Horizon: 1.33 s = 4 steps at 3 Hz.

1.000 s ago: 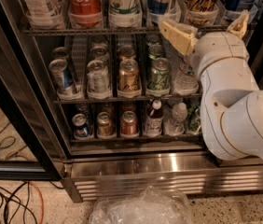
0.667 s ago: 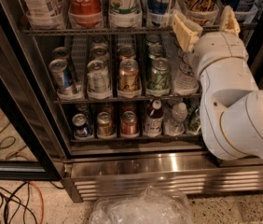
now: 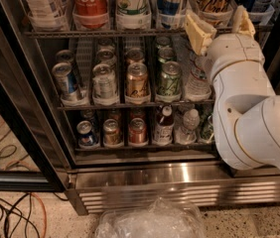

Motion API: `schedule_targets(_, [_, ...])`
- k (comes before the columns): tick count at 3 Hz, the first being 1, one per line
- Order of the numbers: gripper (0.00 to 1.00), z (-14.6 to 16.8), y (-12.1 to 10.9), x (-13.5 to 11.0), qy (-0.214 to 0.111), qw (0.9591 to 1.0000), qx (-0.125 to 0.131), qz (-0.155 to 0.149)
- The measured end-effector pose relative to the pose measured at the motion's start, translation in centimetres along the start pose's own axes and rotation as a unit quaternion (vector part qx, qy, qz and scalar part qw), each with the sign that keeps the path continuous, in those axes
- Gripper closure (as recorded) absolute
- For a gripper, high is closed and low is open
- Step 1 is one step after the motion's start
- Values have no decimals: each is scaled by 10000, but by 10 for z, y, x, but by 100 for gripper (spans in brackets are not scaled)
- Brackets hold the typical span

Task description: Pick orange can from top shelf of fridge

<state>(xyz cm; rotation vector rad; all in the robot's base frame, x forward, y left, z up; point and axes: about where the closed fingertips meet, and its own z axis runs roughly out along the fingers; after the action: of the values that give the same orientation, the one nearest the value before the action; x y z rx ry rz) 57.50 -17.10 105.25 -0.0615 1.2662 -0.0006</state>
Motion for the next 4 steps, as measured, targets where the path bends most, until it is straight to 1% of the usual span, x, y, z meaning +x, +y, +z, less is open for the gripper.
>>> schedule_targets(1, [30, 70, -14, -3, -195, 9997, 146, 10])
schedule_targets(2, [30, 77, -15, -2, -179, 9997, 160, -3])
schedule_targets(4, [29, 87, -20, 11, 14, 9995, 305, 39])
